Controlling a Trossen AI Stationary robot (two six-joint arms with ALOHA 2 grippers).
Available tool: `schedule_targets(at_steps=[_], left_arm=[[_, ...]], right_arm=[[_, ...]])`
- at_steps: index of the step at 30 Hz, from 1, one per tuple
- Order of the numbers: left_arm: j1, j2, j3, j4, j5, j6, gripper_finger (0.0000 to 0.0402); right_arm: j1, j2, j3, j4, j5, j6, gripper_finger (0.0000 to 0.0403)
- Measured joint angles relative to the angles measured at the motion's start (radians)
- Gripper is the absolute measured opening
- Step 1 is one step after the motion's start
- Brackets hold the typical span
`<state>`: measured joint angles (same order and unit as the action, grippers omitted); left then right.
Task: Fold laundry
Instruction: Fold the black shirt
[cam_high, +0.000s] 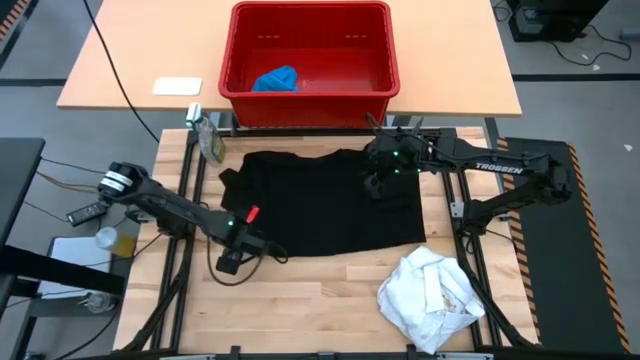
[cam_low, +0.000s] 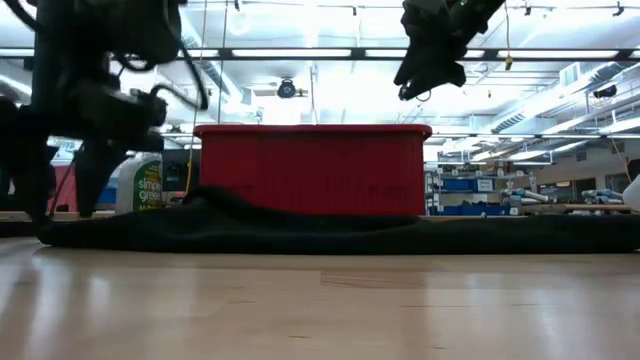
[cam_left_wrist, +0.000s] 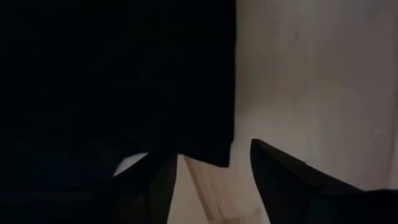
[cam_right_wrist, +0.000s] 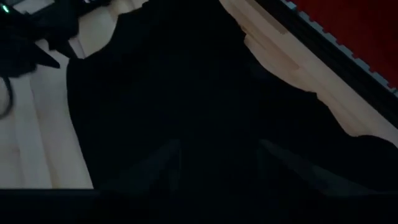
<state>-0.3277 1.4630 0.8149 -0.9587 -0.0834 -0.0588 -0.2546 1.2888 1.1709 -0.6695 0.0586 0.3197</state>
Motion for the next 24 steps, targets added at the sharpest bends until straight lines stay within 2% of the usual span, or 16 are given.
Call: schedule_targets(at_steps=[5,11,13,17,18,24], left_arm=[[-0.001,0.065,0.003,0.001,-0.032,0.003,0.0194],[-0.002,0.143,0.003,0.005,-0.011,0.028,0.0183],[-0.002,0.160,0.012,0.001,-0.010,0.043,0.0153],[-0.001,0.175,0.054,-0.020,-0.015,0.037,0.0033],[0.001,0.175,0.076,-0.021,-0.015,0.021,0.0018],[0.007,0.147,0.272,-0.089,-0.022,-0.025,0.0004]], right_arm=[[0.003,0.000,0.000,0.003,0.000,0.015,0.0216],[0.013,0.000,0.000,0.019,-0.003,0.025,0.0216],[0.019,0.000,0.000,0.035,-0.003,0.021,0.0216],[0.037,0.000,0.000,0.052,-0.008,-0.012,0.0217],[0.042,0.000,0.000,0.051,-0.013,-0.014,0.0217],[0.111,0.000,0.000,0.052,-0.075,-0.061,0.0212]])
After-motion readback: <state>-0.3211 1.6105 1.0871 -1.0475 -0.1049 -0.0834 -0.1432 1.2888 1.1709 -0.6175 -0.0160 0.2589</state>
